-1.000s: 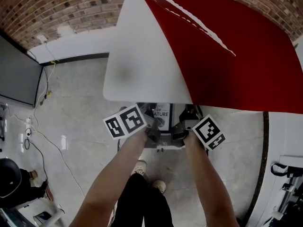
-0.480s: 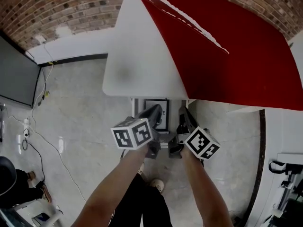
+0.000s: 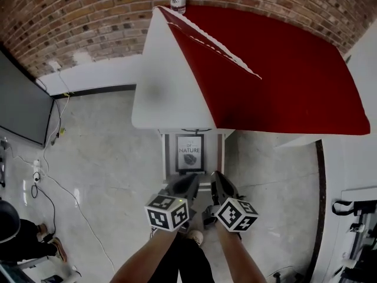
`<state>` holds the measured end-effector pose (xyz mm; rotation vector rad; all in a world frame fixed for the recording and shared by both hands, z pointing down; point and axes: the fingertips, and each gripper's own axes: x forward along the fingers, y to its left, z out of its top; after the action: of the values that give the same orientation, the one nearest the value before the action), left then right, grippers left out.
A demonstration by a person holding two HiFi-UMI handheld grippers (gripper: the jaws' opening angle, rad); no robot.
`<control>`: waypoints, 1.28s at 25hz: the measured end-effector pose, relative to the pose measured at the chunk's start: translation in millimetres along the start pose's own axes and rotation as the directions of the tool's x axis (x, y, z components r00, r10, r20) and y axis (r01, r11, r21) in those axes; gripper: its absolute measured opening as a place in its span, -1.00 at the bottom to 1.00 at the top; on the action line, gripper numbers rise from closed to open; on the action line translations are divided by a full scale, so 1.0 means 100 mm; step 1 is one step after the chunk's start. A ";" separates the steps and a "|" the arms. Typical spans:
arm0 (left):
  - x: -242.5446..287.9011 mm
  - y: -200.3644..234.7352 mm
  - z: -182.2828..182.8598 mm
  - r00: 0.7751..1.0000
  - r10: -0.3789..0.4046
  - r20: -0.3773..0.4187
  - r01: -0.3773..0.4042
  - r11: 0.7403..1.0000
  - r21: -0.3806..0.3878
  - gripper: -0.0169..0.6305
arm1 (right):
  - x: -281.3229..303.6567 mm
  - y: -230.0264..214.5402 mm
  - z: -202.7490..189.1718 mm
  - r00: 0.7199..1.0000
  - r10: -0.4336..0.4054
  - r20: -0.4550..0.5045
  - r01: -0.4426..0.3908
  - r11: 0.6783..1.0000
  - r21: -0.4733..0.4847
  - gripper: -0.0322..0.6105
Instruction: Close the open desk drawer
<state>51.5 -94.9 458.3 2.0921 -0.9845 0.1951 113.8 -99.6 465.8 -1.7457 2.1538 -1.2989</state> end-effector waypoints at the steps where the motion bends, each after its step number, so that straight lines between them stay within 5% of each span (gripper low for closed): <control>1: -0.06 -0.09 -0.02 1.000 -0.006 0.000 0.006 1.000 0.008 -0.91 | -0.09 0.02 0.00 1.000 -0.004 0.004 0.004 1.000 0.012 -0.88; 7: -0.39 -0.53 0.00 0.998 -0.057 -0.006 0.057 0.997 0.052 -0.91 | -0.63 0.25 0.18 1.000 -0.004 0.015 0.006 0.993 -0.115 -0.88; 12: -0.70 -0.82 0.12 0.997 -0.081 -0.015 0.082 0.993 0.085 -0.91 | -1.00 0.55 0.31 1.000 -0.015 -0.012 0.010 0.948 -0.318 -0.88; 24: -1.48 -1.44 0.40 0.991 -0.128 -0.047 0.134 0.977 0.166 -0.92 | -1.64 1.52 0.49 0.997 0.083 0.000 -0.079 0.955 -0.287 -0.88; 32: -1.93 -1.63 0.90 0.989 -0.145 0.040 0.135 0.971 0.198 -0.92 | -1.91 1.95 0.68 0.994 0.107 0.018 -0.097 0.949 -0.300 -0.88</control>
<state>17.5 13.7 215.8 2.3476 -0.8739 0.1695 67.0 20.7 215.7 -1.7078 2.4915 -0.9525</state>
